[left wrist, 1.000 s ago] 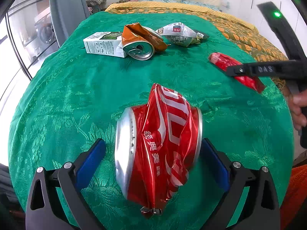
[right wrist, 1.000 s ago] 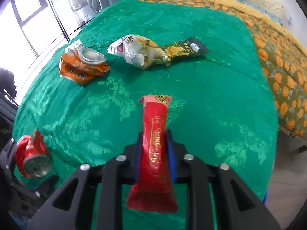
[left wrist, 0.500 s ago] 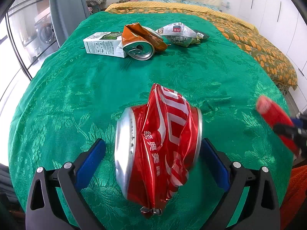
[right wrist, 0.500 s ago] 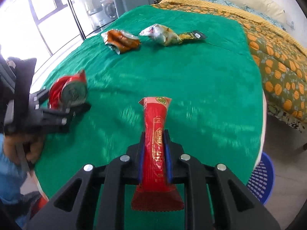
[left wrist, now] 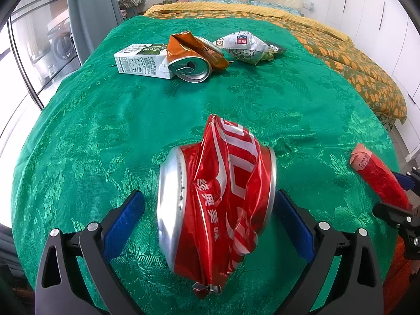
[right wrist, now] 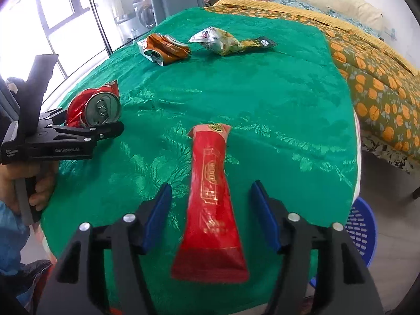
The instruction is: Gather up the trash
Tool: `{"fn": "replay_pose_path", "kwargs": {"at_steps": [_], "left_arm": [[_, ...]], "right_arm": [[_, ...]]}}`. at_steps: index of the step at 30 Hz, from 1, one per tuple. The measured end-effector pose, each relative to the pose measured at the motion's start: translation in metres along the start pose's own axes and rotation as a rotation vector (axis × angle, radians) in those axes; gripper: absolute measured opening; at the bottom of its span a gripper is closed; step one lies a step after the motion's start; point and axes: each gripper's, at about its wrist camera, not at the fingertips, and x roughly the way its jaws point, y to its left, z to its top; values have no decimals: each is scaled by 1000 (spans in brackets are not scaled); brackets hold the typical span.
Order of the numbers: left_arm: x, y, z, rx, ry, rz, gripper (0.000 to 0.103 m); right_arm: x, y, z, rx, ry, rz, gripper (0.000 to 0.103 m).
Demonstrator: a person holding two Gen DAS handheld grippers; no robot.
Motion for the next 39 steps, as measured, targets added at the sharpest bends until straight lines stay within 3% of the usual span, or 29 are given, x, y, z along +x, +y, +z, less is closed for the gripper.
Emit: {"fn": "replay_pose_path", "kwargs": {"at_steps": [4, 8, 12, 17, 19, 24, 27, 28, 31, 39], "left_arm": [[0, 0, 0, -1, 0, -3, 97], [-4, 5, -2, -13, -10, -47, 97], [-16, 23, -8, -39, -30, -187, 97], [-23, 19, -4, -5, -23, -180, 97], [-21, 12, 1, 15, -17, -152, 97], [-16, 9, 11, 28, -3, -129, 79], [-15, 10, 15, 27, -2, -120, 63], [-15, 10, 15, 30, -4, -117, 58], [-21, 9, 15, 30, -29, -117, 56], [-41, -11, 16, 19, -71, -161, 55]], "right_arm": [[-1, -2, -1, 6, 4, 10, 63], [-2, -6, -1, 28, 17, 30, 78], [-12, -12, 2, 49, 22, 46, 78], [-22, -12, 24, 33, 31, 85, 77], [-15, -6, 33, 4, 72, 98, 69], [7, 1, 50, -27, 142, 55, 57], [19, 1, 54, -37, 186, 7, 33], [20, 1, 53, -41, 192, 0, 20], [11, 4, 51, -49, 152, -23, 16], [-21, 1, 41, 6, 25, 64, 16]]}}
